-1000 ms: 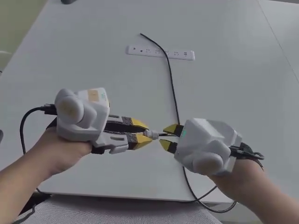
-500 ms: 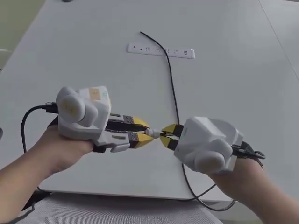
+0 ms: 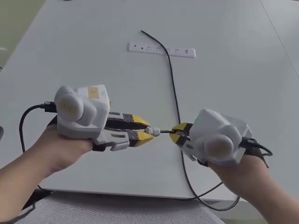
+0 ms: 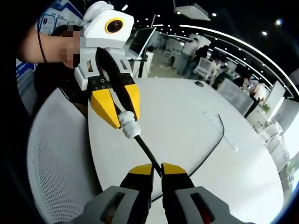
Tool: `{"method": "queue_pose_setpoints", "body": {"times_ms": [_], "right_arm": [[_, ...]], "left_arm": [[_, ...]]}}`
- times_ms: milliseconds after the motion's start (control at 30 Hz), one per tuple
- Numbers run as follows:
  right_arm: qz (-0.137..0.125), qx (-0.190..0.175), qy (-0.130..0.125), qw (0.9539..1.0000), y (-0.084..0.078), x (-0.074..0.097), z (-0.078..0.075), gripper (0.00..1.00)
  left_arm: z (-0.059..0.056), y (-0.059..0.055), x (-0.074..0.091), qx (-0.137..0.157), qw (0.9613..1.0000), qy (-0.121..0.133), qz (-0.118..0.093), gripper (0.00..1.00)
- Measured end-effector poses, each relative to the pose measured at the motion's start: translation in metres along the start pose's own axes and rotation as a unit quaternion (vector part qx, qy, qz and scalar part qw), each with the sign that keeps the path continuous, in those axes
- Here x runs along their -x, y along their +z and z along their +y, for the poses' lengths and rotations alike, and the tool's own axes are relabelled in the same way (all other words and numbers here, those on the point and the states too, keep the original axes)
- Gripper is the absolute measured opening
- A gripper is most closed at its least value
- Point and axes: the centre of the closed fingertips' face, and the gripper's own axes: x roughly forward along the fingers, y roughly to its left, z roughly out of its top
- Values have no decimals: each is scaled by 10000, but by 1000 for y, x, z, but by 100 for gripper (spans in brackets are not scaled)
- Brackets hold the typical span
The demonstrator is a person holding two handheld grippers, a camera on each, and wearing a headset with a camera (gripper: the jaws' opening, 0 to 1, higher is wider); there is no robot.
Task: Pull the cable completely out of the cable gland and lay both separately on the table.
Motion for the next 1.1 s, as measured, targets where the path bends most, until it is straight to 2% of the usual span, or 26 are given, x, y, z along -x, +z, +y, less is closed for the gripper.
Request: {"method": "queue_pose_setpoints", "body": {"times_ms": [267,433,500,600,667,733,800,867,900,933,967,1000,1100], "right_arm": [[-50,-593,69,9982,-8,-5,-2,1],[24,-899,63,9959,-19,-8,-5,1],[21,-1239,98,9922,-24,-9,-4,1],[35,-1504,148,9885,-31,-12,-4,1],[83,-1788,194,9837,-37,-15,-3,1],[88,-1909,199,9814,-40,-16,-4,1],[143,-2136,222,9766,-45,-18,-4,1],[202,-2349,253,9715,-49,-20,-3,1],[276,-2579,274,9654,-54,-21,-2,1],[259,-2705,314,9619,-54,-22,-2,1],[274,-2892,384,9561,-55,-22,0,2],[256,-2947,376,9545,-56,-22,0,2],[233,-2944,371,9547,-56,-22,0,2]], "left_arm": [[1,1,1,-56,10000,21,4,15],[2,0,1,-69,10000,33,22,15],[2,0,2,-71,10000,33,29,15],[2,0,2,-58,10000,33,35,15],[2,-1,3,-66,10000,44,48,15],[2,-1,3,-62,10000,48,51,15],[2,-2,2,-63,9999,47,67,15],[2,-3,2,-93,9999,57,102,15],[3,-3,1,-94,9999,57,99,15],[3,-3,1,-80,9999,55,100,15],[3,-3,0,-80,9999,49,109,15],[2,-4,0,-72,9999,38,120,15],[2,-3,-1,-53,9999,31,107,15]]}}
